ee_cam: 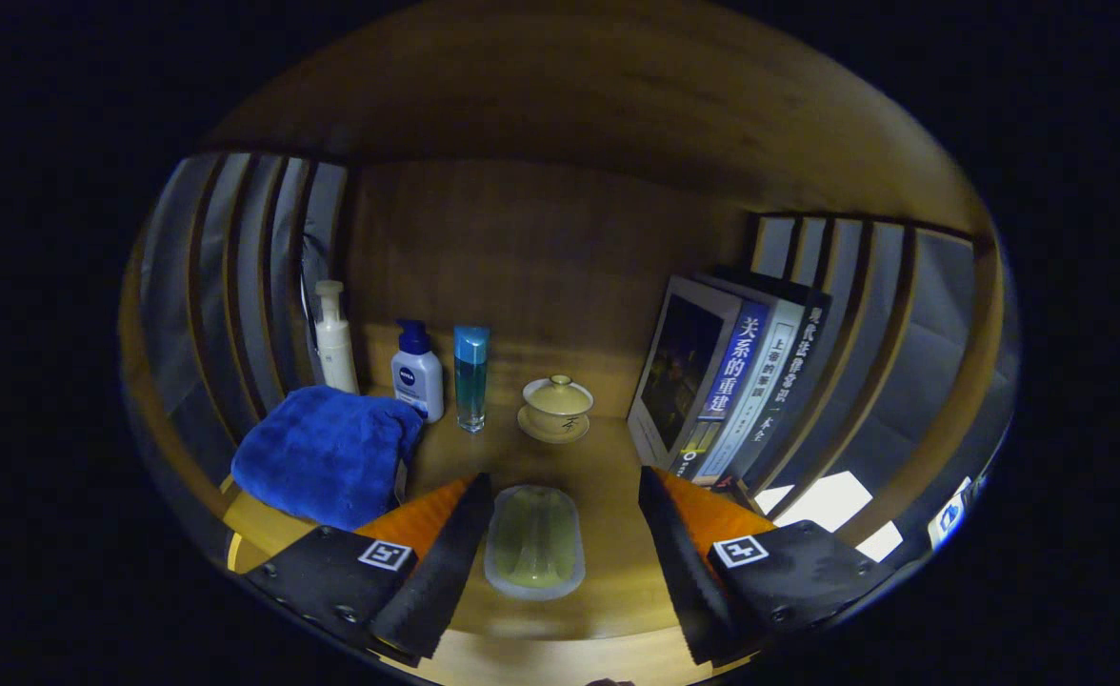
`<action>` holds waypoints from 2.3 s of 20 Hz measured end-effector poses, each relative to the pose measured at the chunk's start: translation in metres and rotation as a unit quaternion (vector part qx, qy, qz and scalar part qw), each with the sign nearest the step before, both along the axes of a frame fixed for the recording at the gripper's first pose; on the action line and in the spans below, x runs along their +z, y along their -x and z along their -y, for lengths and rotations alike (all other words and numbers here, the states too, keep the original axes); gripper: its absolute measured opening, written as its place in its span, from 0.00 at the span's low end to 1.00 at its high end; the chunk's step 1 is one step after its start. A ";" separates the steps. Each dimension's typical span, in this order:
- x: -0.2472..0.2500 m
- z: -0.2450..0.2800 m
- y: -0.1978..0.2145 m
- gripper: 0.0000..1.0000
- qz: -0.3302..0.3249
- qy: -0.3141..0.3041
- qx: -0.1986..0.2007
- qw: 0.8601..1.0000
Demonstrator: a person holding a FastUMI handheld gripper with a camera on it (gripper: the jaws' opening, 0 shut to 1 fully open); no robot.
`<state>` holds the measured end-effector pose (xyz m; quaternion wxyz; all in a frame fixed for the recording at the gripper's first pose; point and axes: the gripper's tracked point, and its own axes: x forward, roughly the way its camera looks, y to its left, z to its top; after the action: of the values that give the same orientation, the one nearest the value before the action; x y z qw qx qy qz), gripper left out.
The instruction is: Pull open the drawer, take out the items inside it, and place them on the countertop above the cabinet.
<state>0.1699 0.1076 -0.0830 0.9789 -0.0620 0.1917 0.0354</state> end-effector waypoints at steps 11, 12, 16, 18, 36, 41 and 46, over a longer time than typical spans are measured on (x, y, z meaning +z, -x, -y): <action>0.054 0.006 0.143 0.99 0.113 -0.027 0.000 0.993; 0.051 0.007 0.159 0.99 0.117 -0.025 0.002 0.993; 0.027 0.009 0.217 0.99 0.110 -0.030 0.008 0.993; 0.016 0.012 0.243 0.99 0.108 -0.033 0.008 0.994; -0.123 0.031 0.357 0.99 0.050 -0.069 -0.009 0.996; -0.158 0.023 0.358 0.99 0.021 -0.057 -0.006 0.998; -0.171 0.016 0.352 0.98 0.010 -0.058 -0.004 0.998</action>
<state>-0.1817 0.0918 -0.2542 0.9827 -0.0046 0.1803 0.0418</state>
